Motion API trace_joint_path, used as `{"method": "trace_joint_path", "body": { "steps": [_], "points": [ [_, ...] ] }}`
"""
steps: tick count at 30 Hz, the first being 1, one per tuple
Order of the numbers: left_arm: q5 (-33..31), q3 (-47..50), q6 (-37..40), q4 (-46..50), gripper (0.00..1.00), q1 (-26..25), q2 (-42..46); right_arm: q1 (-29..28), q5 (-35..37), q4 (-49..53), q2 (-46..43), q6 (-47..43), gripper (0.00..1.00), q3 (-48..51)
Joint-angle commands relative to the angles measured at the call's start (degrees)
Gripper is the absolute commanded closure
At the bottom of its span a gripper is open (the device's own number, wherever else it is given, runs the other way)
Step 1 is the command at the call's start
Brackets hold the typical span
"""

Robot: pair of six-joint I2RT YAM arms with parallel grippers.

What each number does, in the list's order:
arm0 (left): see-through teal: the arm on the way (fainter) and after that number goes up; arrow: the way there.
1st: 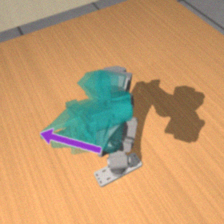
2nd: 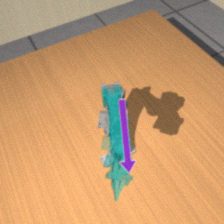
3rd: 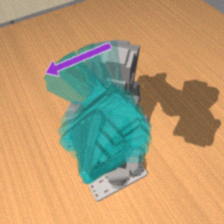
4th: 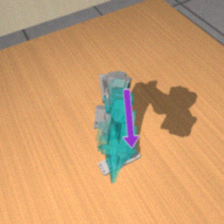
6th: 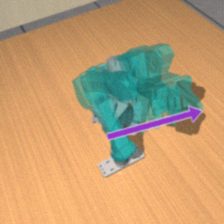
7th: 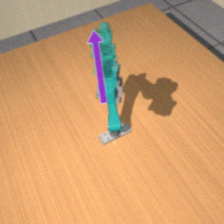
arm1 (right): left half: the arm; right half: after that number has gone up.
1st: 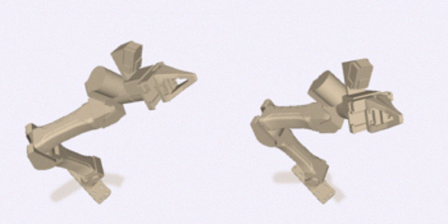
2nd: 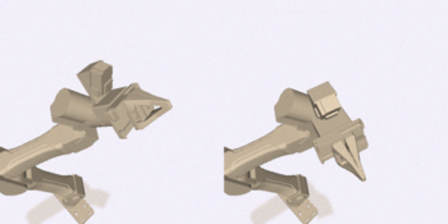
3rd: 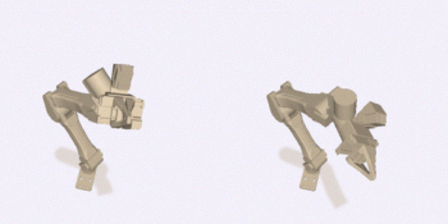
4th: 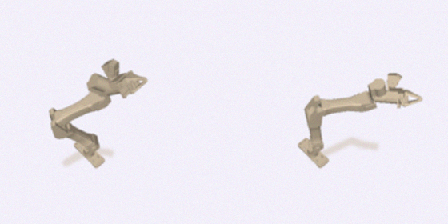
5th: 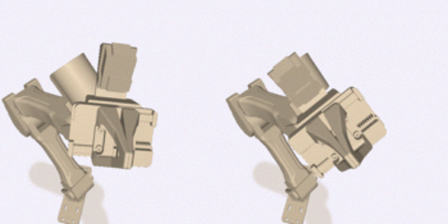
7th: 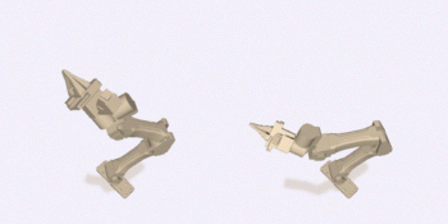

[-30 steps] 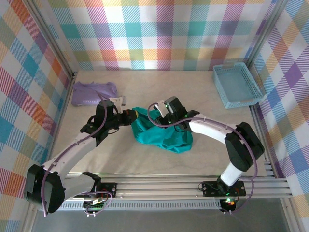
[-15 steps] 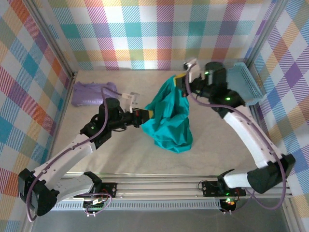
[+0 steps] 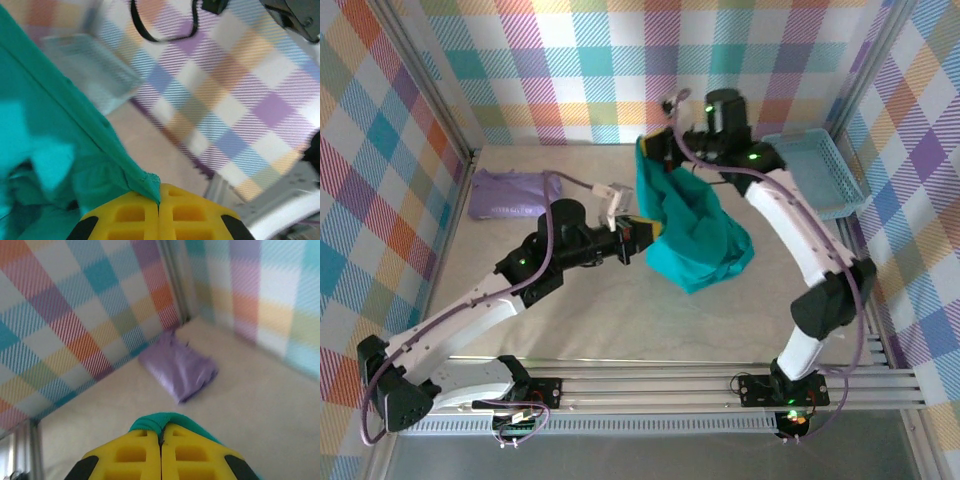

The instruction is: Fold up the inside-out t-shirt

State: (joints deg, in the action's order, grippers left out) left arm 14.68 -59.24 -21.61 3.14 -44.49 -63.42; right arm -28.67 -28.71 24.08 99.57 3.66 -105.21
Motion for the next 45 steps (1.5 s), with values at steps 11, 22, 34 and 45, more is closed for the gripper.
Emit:
{"method": "trace_joint_path", "body": {
  "steps": [11,22,34,45],
  "points": [
    [-30.56,21.8,-3.48,19.58,1.0,11.87,4.99,-5.44,-6.63,-14.73,2.36,14.57,1.0,14.41],
    [-22.67,20.9,-2.64,16.87,0.65,11.65,7.38,-8.42,-3.96,-10.4,3.58,19.48,1.0,10.45],
    [-15.13,14.78,3.64,7.47,0.32,2.93,7.28,-8.36,-5.53,-8.43,6.72,24.04,1.0,6.53],
    [-24.25,9.04,10.4,0.22,0.32,3.73,-7.83,-7.9,-7.26,-8.18,7.23,25.52,1.0,5.63]
  ]
}}
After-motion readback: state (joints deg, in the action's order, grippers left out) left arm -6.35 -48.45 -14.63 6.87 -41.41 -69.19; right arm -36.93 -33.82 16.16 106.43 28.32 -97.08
